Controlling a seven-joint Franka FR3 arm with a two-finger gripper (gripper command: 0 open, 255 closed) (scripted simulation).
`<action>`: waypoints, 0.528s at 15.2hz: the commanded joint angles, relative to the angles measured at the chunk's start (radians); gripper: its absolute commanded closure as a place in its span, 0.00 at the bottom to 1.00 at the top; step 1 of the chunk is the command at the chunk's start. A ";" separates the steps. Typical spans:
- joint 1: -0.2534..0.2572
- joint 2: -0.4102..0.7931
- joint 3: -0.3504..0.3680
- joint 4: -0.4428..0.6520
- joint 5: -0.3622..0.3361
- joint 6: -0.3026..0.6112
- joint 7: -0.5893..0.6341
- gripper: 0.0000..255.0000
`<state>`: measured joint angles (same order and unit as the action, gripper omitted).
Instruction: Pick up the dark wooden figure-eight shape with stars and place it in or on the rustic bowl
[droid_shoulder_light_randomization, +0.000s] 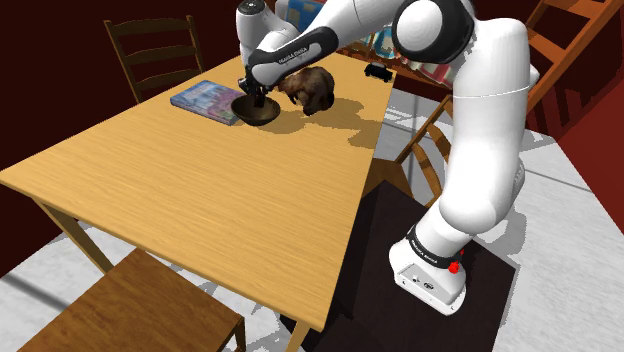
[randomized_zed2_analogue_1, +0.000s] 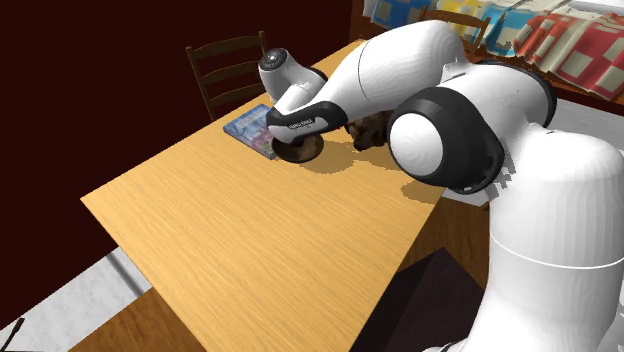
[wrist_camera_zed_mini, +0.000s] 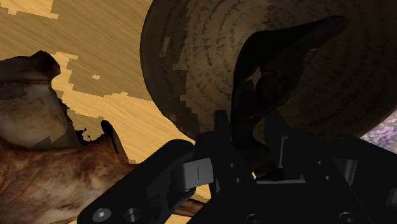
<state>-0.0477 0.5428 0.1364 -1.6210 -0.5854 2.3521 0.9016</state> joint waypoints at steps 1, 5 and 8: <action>0.003 0.013 -0.005 -0.007 -0.010 0.019 0.013 1.00; 0.006 0.029 -0.011 -0.012 -0.020 0.037 0.026 1.00; 0.006 0.029 -0.011 -0.012 -0.020 0.037 0.026 1.00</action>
<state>-0.0420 0.5713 0.1259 -1.6324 -0.6048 2.3886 0.9272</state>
